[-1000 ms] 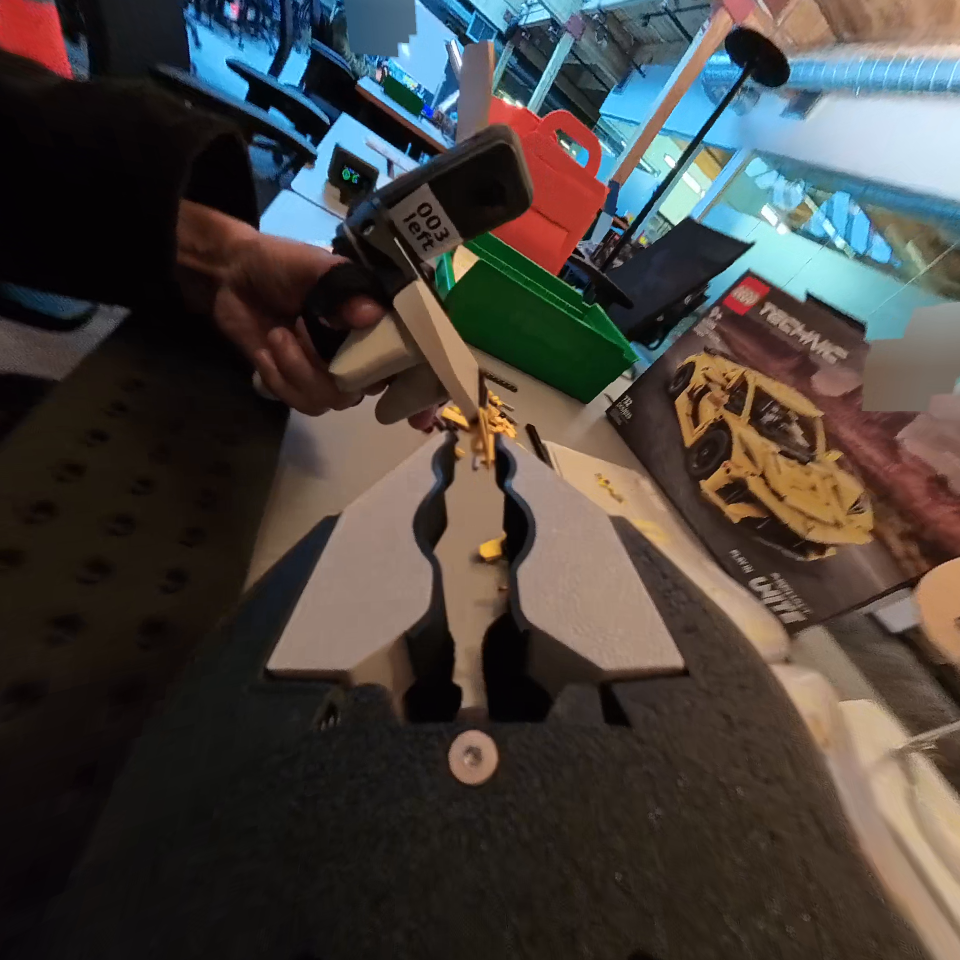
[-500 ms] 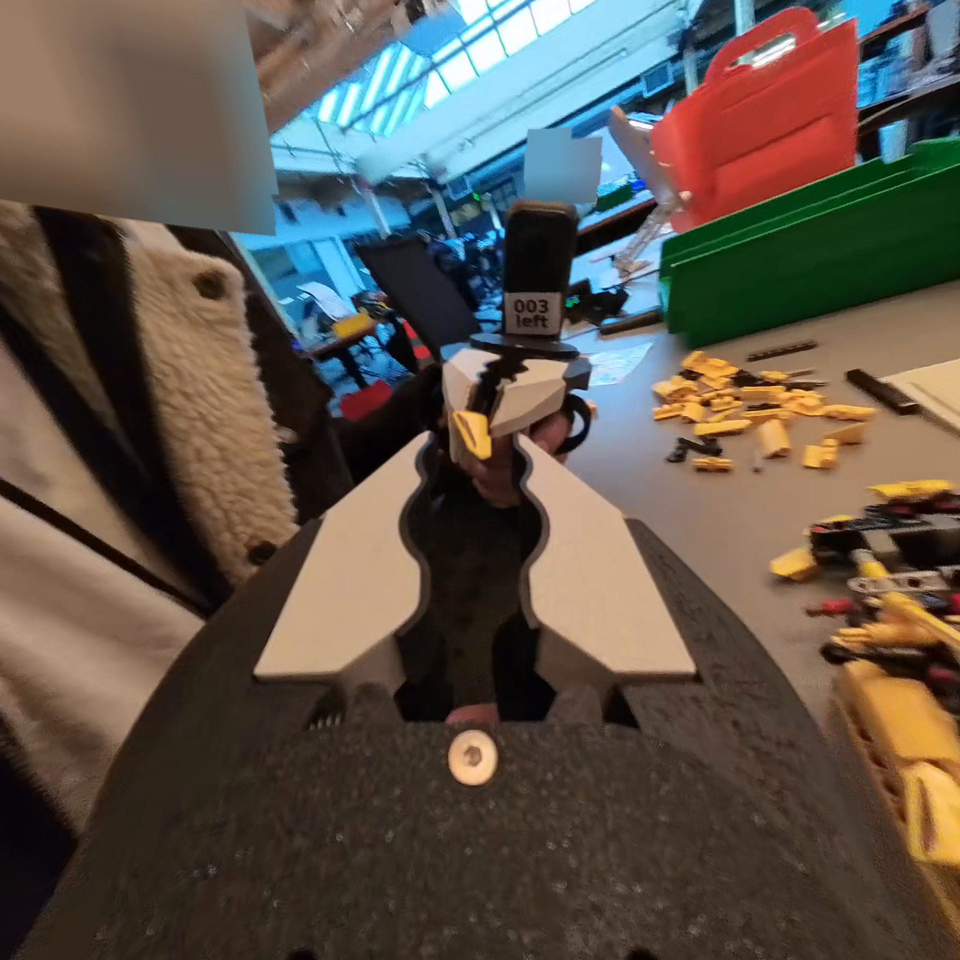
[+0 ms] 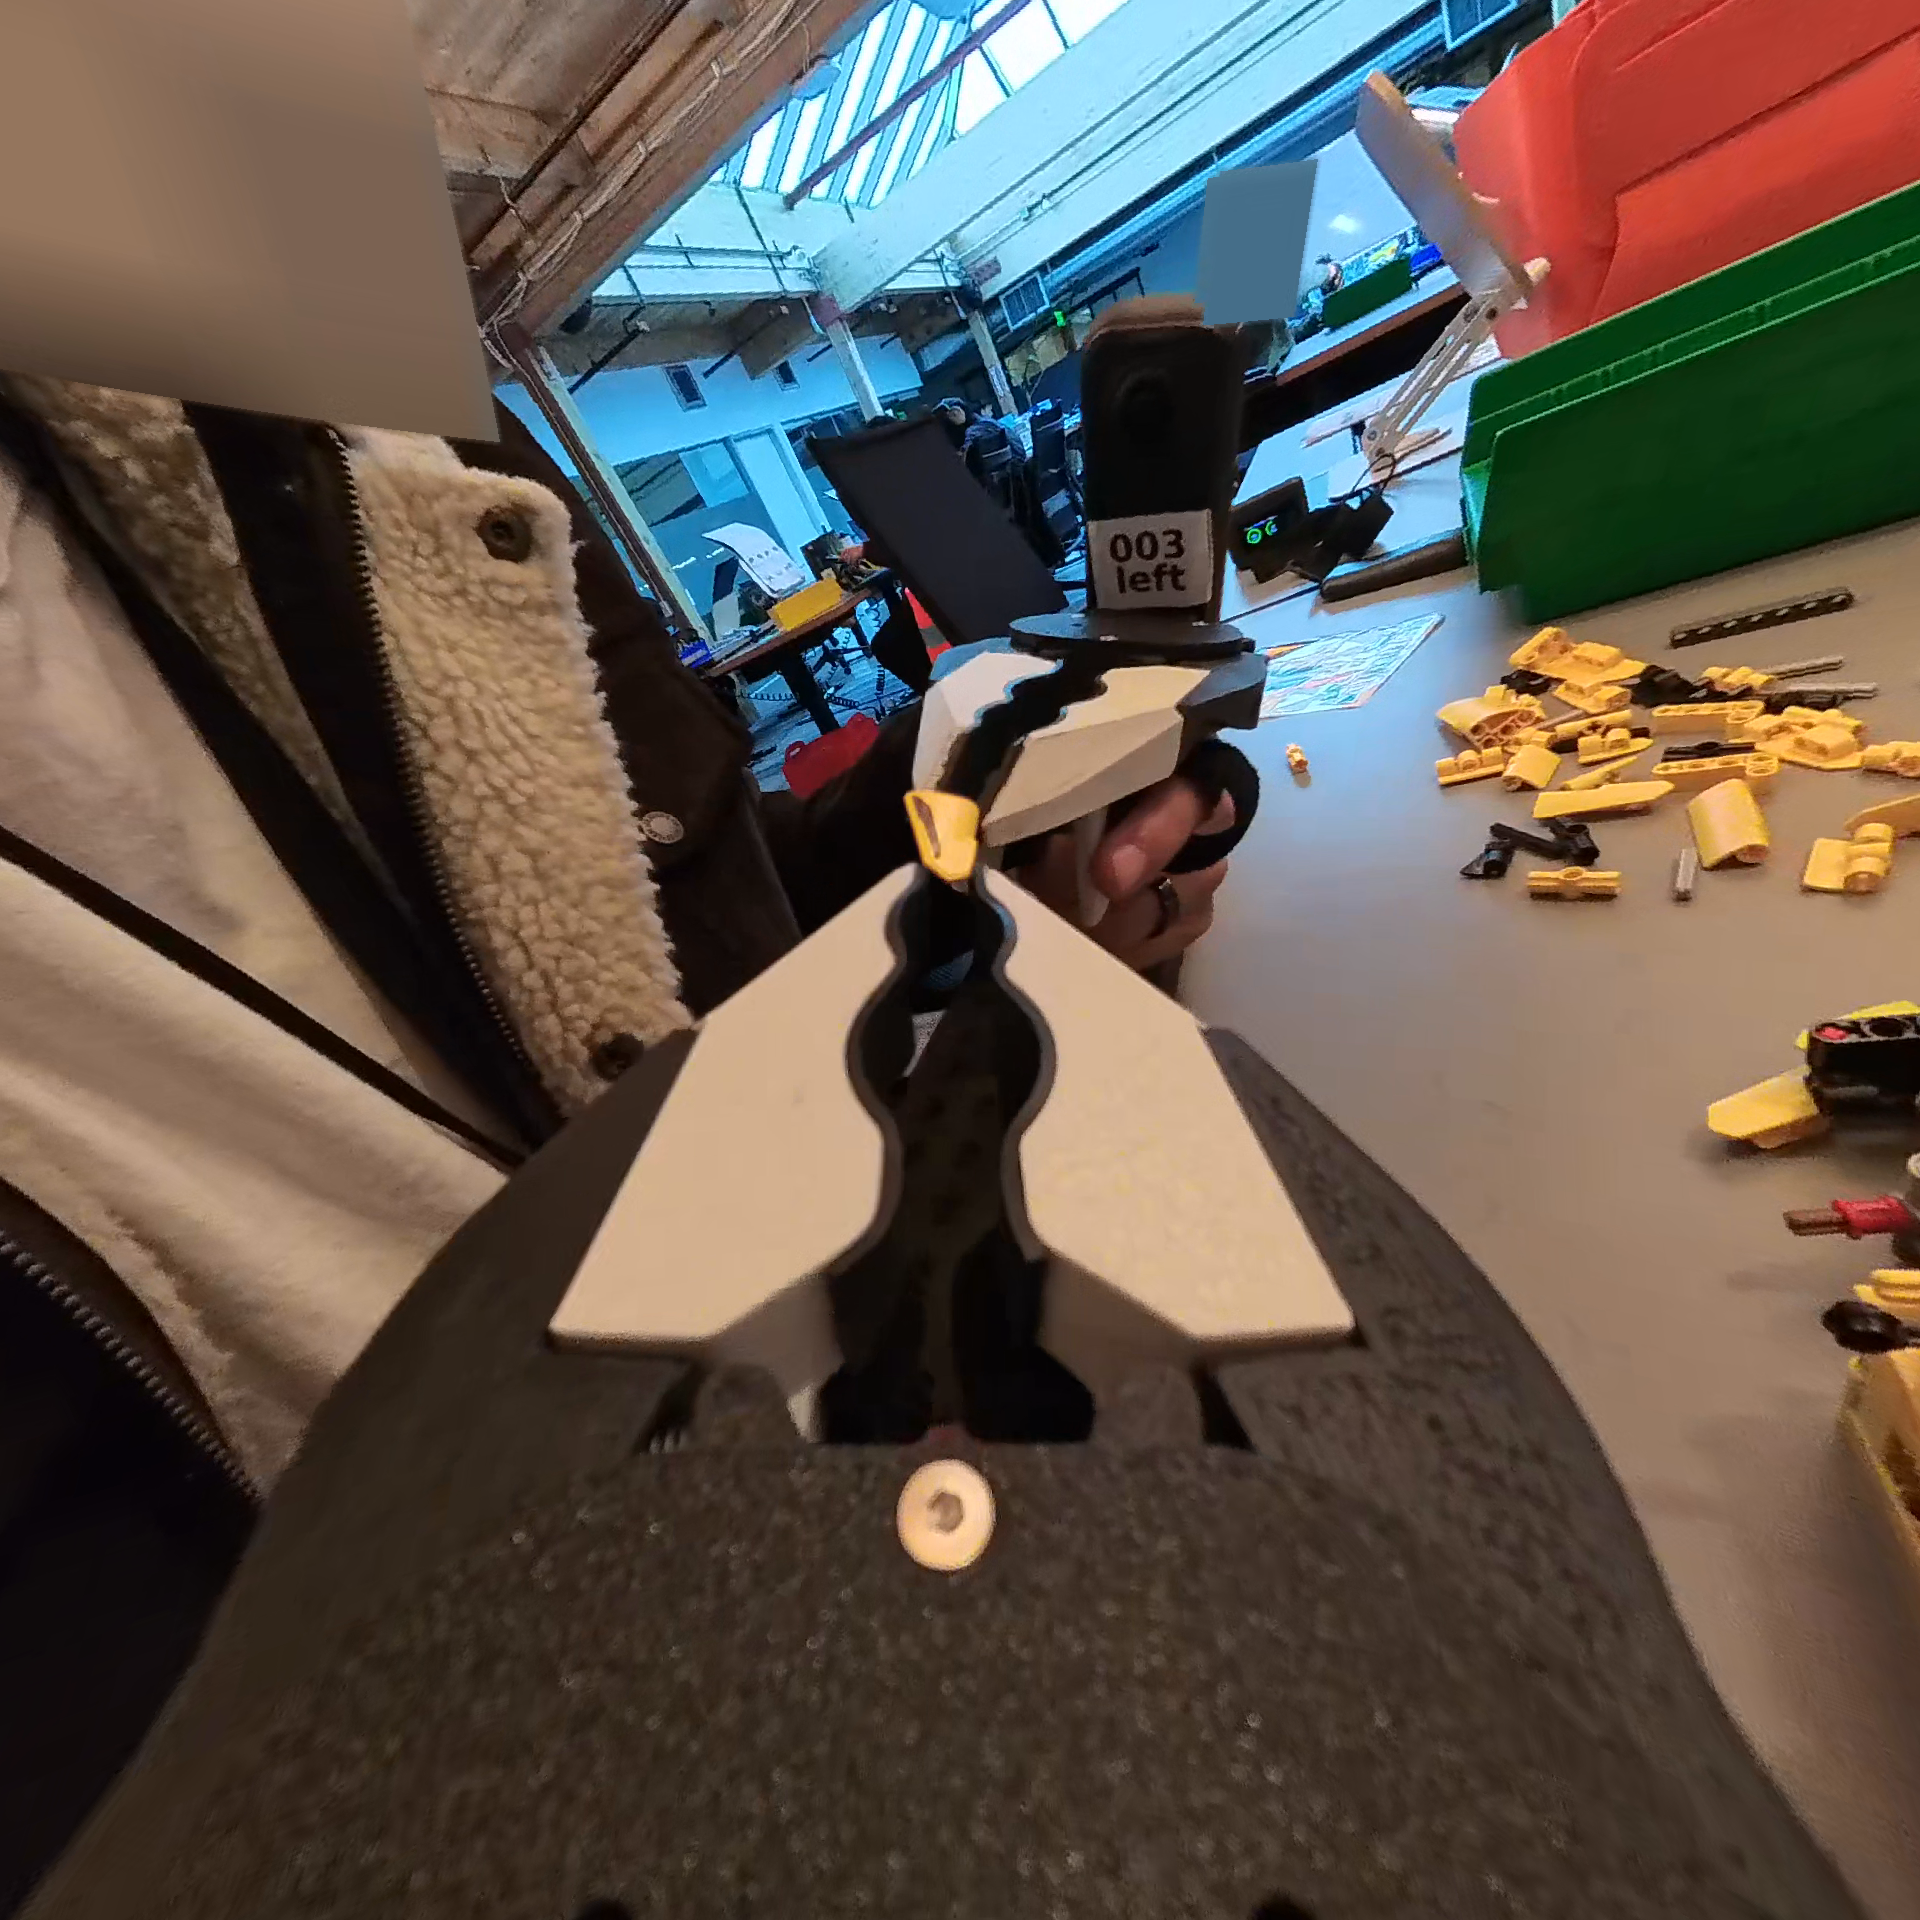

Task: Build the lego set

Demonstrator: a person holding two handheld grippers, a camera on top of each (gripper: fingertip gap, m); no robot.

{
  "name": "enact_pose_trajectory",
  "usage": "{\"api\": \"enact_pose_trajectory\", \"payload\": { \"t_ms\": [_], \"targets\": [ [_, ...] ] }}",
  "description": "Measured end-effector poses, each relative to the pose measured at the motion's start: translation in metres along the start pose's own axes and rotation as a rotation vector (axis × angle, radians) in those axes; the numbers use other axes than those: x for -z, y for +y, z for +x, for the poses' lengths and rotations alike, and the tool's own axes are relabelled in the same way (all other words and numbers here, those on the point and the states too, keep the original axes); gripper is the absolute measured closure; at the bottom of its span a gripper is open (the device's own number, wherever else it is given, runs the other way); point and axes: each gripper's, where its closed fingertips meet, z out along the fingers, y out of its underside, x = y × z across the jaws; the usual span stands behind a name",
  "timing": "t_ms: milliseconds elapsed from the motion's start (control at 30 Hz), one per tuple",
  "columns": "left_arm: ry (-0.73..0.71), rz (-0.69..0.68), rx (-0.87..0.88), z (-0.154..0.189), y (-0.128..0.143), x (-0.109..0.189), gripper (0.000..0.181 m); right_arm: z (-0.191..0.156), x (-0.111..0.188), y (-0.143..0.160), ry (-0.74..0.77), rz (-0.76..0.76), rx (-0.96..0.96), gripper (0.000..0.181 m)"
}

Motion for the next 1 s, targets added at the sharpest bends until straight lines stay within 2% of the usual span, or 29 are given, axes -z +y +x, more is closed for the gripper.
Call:
{"api": "enact_pose_trajectory", "payload": {
  "t_ms": [300, 467, 700, 867, 1000],
  "targets": [
    [-0.082, -0.066, 0.022, -0.014, 0.011, -0.004, 0.174, 0.010, 0.004, 0.002, 0.039, -0.029, -0.024, 0.181],
    [-0.095, -0.042, 0.034, -0.017, 0.007, -0.001, 0.174, 0.012, 0.003, 0.007, 0.058, -0.052, -0.015, 0.181],
    [-0.149, -0.021, 0.055, -0.028, 0.004, 0.005, 0.176, 0.033, 0.010, 0.011, 0.191, -0.082, 0.030, 0.181],
    [-0.150, 0.000, 0.043, -0.028, 0.000, 0.009, 0.181, 0.038, 0.011, 0.014, 0.227, -0.099, 0.050, 0.181],
    [-0.231, -0.010, 0.048, -0.040, -0.001, 0.021, 0.181, 0.059, 0.029, 0.022, 0.361, -0.181, 0.094, 0.181]
  ]
}}
